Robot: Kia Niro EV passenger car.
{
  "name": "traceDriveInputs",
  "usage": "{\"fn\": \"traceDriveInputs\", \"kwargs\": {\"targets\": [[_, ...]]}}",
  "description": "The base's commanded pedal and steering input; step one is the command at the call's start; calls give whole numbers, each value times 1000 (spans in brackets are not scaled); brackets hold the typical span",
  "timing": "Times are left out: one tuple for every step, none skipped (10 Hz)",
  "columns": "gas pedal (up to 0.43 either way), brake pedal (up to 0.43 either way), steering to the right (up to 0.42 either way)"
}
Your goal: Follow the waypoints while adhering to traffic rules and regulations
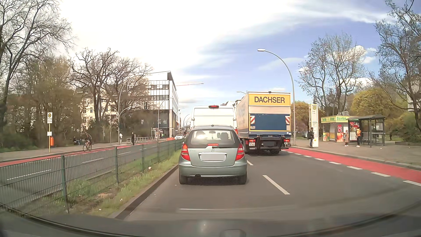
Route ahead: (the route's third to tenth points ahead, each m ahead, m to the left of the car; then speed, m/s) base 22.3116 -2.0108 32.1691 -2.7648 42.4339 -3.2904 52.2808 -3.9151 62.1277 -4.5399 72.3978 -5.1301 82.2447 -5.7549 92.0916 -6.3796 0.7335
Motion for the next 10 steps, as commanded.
{"fn": "traceDriveInputs", "kwargs": {"targets": [[0,0,0],[0,0,0],[0,0,0],[0,0,0],[0,0,0],[0,0,0],[0,0,0],[0,0,0],[0,0,0],[0,0,0]]}}
